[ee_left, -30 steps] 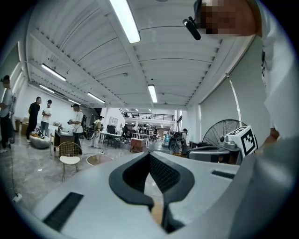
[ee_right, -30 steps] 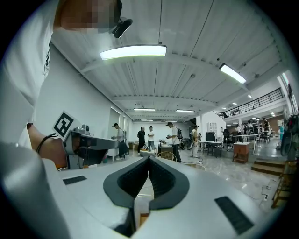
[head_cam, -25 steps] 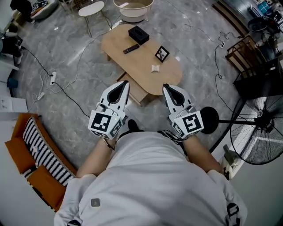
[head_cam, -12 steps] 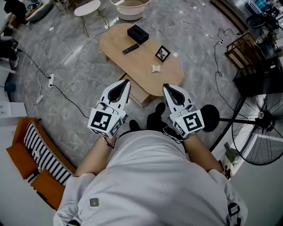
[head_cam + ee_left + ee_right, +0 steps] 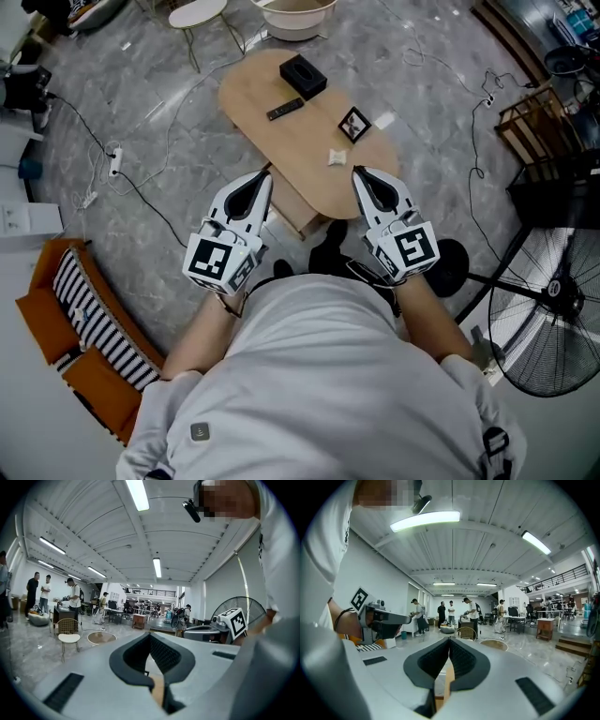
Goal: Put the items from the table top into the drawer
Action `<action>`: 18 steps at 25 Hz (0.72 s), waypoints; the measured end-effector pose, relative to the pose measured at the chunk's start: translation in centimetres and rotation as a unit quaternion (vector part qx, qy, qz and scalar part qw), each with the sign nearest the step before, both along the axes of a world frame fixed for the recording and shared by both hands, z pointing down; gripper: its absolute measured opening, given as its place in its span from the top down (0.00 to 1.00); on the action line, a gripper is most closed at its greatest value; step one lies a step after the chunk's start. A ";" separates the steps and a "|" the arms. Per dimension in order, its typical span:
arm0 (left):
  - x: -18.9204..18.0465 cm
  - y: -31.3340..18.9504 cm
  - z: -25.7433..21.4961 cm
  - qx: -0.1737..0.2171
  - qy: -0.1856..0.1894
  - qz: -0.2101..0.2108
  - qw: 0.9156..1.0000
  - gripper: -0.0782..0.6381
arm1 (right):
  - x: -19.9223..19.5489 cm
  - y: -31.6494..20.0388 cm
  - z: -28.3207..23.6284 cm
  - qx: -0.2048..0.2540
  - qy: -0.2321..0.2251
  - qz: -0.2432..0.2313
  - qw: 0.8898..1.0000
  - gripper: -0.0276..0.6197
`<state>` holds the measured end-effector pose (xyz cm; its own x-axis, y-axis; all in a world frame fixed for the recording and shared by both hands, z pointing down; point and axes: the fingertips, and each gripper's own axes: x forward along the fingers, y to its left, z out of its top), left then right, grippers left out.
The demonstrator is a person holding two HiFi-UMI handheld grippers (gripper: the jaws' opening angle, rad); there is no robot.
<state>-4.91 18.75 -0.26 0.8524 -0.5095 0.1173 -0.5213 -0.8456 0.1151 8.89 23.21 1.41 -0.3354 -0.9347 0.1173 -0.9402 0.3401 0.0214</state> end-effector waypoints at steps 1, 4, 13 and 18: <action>0.8 -0.6 0.3 -0.002 -0.002 -0.004 1.000 0.88 | 0.7 -0.8 0.1 0.000 0.001 -0.006 1.000 0.92; 3.5 -2.6 1.1 -0.008 -0.006 -0.013 1.000 0.88 | 2.9 -3.0 0.9 -0.004 -0.002 -0.028 1.000 0.92; 10.0 -6.4 3.6 -0.026 -0.020 -0.034 0.999 0.88 | 8.8 -7.9 3.6 -0.028 0.007 -0.080 0.996 0.92; 11.6 -8.8 4.6 -0.026 -0.033 -0.027 0.999 0.88 | 10.5 -10.6 4.8 -0.038 0.008 -0.085 0.996 0.92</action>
